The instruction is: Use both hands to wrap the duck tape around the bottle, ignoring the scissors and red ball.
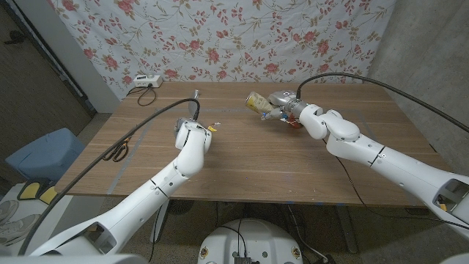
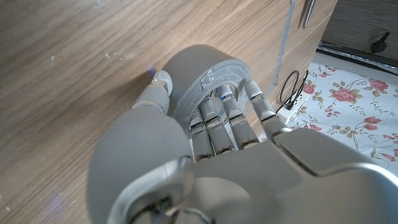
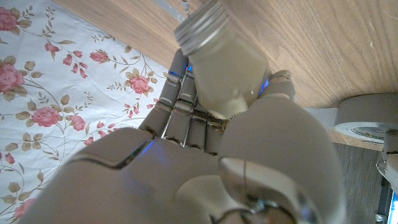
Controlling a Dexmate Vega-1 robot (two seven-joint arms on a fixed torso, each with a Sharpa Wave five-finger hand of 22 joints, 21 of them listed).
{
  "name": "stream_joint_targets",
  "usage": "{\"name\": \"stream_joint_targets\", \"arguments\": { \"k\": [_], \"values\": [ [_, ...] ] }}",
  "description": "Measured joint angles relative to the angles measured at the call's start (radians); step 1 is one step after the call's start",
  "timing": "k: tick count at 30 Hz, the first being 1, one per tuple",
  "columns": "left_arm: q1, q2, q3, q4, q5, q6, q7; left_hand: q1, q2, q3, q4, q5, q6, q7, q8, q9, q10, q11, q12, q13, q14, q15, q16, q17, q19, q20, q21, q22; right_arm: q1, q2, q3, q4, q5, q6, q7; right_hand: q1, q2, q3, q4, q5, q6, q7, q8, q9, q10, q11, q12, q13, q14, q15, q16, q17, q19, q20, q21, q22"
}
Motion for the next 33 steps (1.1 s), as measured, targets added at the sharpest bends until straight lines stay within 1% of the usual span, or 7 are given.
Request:
{"name": "stream_joint_targets", "arguments": {
  "k": [2,7,16,21,22,23,33],
  "values": [
    [0.015,0.002,0.000,0.003,-0.011,0.013,0.040,0.000,0.000,0.000,0.000,0.005,0.021,0.021,0.007,0.016,0.034,0.034,0.005,0.000,0.005,0.001,0.064,0.000,0.021,0.003,0.030,0.004,0.000,0.001,-0.001,-0.002,-0.007,0.000,0.002,0.001,-0.001,0.000,0.000,0.000,0.000,0.000,0.000,0.002,0.000,0.000,0.000,0.001,0.000,0.000,0.000,0.000,0.000,0.000,0.000,-0.001],
    [0.042,0.001,-0.013,-0.005,-0.066,0.055,0.155,0.000,-0.001,-0.003,0.002,0.013,0.035,0.035,0.031,0.043,0.055,0.055,0.007,0.000,0.029,-0.007,0.108,0.000,0.034,-0.001,0.063,0.014,0.001,0.003,-0.004,-0.005,-0.018,-0.007,0.002,0.001,-0.001,0.003,-0.002,-0.001,0.000,0.000,-0.002,0.004,0.007,0.007,0.000,0.001,0.000,0.000,0.000,0.000,-0.004,0.004,0.006,-0.006],
    [0.088,-0.028,-0.059,-0.055,-0.256,0.140,0.451,0.016,-0.017,0.001,-0.002,0.016,0.040,0.041,0.047,0.061,0.067,0.061,0.008,-0.001,0.080,-0.037,0.103,0.000,0.029,-0.009,0.079,0.019,0.001,0.010,-0.007,-0.005,-0.036,-0.021,-0.010,0.009,-0.009,0.003,-0.002,-0.002,0.005,0.005,-0.005,0.008,0.007,0.007,0.000,0.004,0.000,0.000,-0.002,0.002,-0.012,0.001,0.011,-0.010],
    [0.098,-0.040,-0.077,-0.076,-0.401,0.159,0.623,0.023,-0.023,0.007,-0.008,0.020,0.055,0.055,0.053,0.066,0.078,0.071,0.108,-0.001,0.165,-0.023,0.092,0.000,0.028,-0.010,0.084,0.018,0.000,0.012,-0.007,-0.003,-0.041,-0.024,-0.016,0.010,-0.010,0.006,0.001,-0.004,0.009,0.009,-0.010,0.008,0.007,0.007,0.000,0.006,0.000,0.000,-0.002,0.003,-0.012,0.001,0.011,-0.011],
    [0.098,-0.040,-0.077,-0.076,-0.433,0.160,0.657,0.023,-0.023,0.007,-0.008,0.020,0.056,0.056,0.053,0.066,0.079,0.073,0.128,-0.001,0.175,-0.022,0.092,0.011,0.023,-0.015,0.086,0.011,-0.002,0.012,-0.007,-0.003,-0.041,-0.024,-0.016,0.010,-0.010,0.006,0.001,-0.004,0.011,0.007,-0.010,0.008,0.007,0.007,0.000,0.006,0.000,0.000,-0.001,0.003,-0.012,0.001,0.011,-0.013],
    [0.111,-0.053,-0.112,-0.110,-0.453,0.160,0.676,0.023,-0.023,0.007,-0.008,0.020,0.069,0.069,0.060,0.069,0.079,0.073,0.167,-0.001,0.181,-0.026,0.090,0.135,0.022,-0.015,0.087,0.008,-0.002,0.012,-0.007,-0.003,-0.047,-0.027,-0.028,0.010,-0.010,0.006,0.001,-0.004,0.013,0.009,-0.011,0.010,0.007,0.007,0.000,0.007,0.000,0.000,0.000,0.003,-0.014,0.003,0.012,-0.014],
    [0.131,-0.079,-0.163,-0.151,-0.764,0.124,1.002,0.030,-0.031,0.008,-0.009,0.026,0.083,0.083,0.061,0.085,0.074,0.067,0.213,-0.001,0.157,-0.035,0.026,0.177,0.017,-0.010,0.105,0.013,-0.010,0.009,-0.004,-0.003,-0.055,-0.030,-0.041,0.010,-0.010,0.006,0.001,-0.004,0.013,0.009,-0.015,0.016,0.011,0.011,0.000,0.011,0.000,0.000,0.000,0.003,-0.022,0.001,0.019,-0.020]
  ]
}}
